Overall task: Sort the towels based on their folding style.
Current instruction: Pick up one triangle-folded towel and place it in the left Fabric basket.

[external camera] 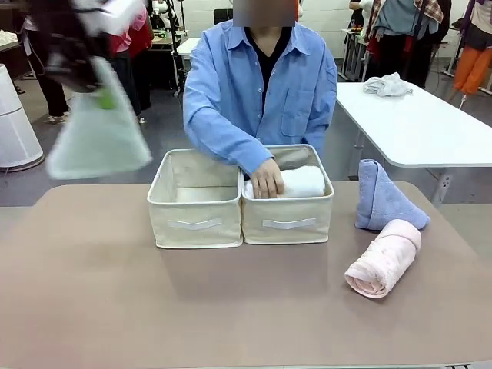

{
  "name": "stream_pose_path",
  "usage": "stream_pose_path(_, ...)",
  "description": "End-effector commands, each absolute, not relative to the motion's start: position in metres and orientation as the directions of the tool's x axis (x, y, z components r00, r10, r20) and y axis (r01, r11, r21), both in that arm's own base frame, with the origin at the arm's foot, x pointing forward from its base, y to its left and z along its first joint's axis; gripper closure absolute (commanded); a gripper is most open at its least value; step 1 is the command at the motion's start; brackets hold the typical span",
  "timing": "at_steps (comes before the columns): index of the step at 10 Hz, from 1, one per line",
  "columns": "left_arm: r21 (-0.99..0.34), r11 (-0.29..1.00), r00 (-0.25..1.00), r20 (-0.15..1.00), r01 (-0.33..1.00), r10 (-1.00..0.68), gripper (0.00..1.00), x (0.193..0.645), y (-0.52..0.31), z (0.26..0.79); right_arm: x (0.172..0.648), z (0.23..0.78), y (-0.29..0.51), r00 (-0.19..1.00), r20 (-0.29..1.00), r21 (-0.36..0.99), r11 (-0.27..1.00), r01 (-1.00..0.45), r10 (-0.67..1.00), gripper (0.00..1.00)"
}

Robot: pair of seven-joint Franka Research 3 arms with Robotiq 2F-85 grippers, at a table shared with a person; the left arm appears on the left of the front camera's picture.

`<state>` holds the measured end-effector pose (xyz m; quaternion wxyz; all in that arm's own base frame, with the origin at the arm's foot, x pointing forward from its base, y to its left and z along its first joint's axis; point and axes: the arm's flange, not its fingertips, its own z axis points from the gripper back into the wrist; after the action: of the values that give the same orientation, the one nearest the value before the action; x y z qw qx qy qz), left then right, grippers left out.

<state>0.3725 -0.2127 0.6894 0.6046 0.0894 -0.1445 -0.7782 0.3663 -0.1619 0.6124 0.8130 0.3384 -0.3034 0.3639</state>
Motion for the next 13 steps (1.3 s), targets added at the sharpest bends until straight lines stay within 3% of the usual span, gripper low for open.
stream_pose_path(1, 0.321, -0.297, -0.314, 0.002, 0.899, -0.949, 0.81, 0.402, -0.237, 0.700, 0.367, 0.612, -0.163, 0.537, 0.755, 0.329, 0.491, -0.806, 0.375, 0.00)
stream_pose_path(10, 0.283, -0.313, -0.329, 0.007, 0.907, -0.944, 0.81, 0.411, -0.272, 0.676, 0.367, 0.612, -0.163, 0.537, 0.755, 0.329, 0.491, -0.806, 0.375, 0.00)
stream_pose_path(13, 0.343, -0.455, -0.471, -0.040, 0.822, -0.881, 0.81, 0.445, -0.333, 0.645, 0.367, 0.612, -0.163, 0.537, 0.755, 0.329, 0.491, -0.806, 0.375, 0.00)
